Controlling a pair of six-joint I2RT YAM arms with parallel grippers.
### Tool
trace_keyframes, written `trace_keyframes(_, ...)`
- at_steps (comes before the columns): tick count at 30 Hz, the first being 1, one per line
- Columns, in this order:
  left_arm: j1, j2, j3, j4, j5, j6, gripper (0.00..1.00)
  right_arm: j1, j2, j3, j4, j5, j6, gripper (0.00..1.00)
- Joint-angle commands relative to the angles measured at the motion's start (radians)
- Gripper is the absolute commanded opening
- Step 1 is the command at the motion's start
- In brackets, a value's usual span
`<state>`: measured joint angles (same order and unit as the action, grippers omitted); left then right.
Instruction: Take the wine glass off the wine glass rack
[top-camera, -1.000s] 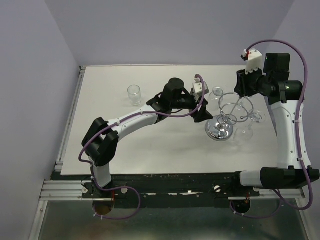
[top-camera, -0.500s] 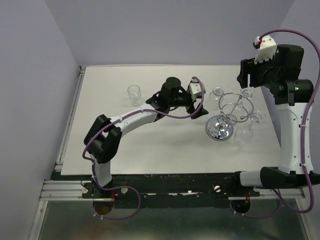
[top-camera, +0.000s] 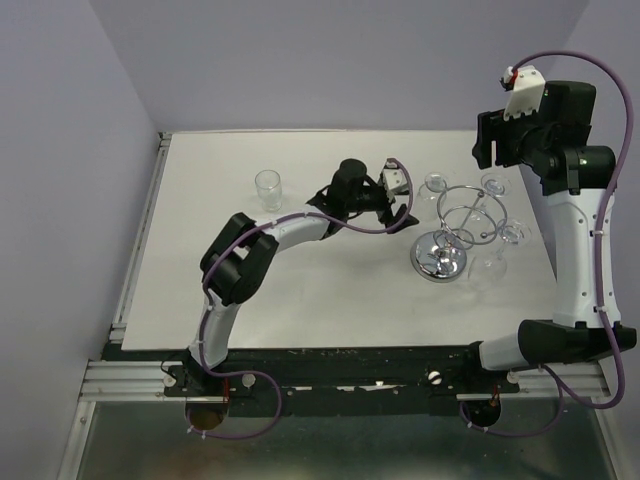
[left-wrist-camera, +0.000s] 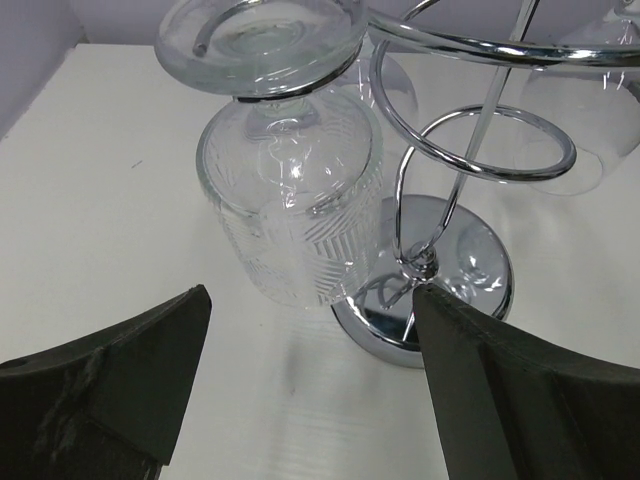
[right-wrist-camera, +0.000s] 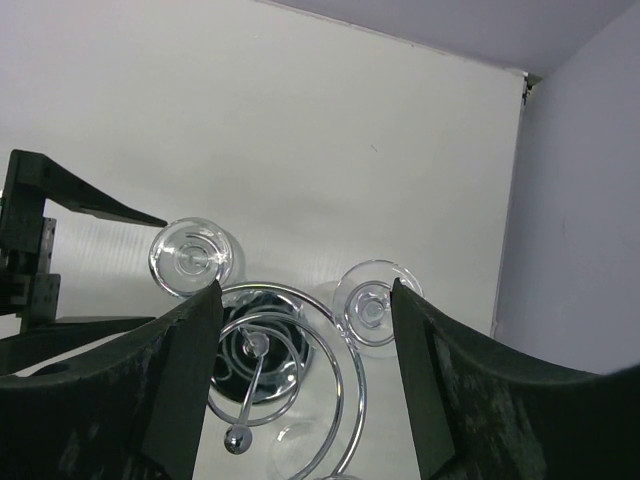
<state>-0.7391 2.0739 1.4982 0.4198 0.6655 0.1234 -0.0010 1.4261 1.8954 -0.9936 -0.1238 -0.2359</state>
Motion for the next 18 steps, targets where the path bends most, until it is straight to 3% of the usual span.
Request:
trace_keyframes(1,-0.023,0.051,0.046,0.18,-0.021,-0.054,0.99,0.001,-0.013,-0.016,0.006,-0.002,0.01,0.75)
trace_keyframes(18,-0.051,0.18,0.18,0.195,-0.052,-0.097,0.99,0.001,-0.021,-0.055,0.01,0.027,-0.011,0.75)
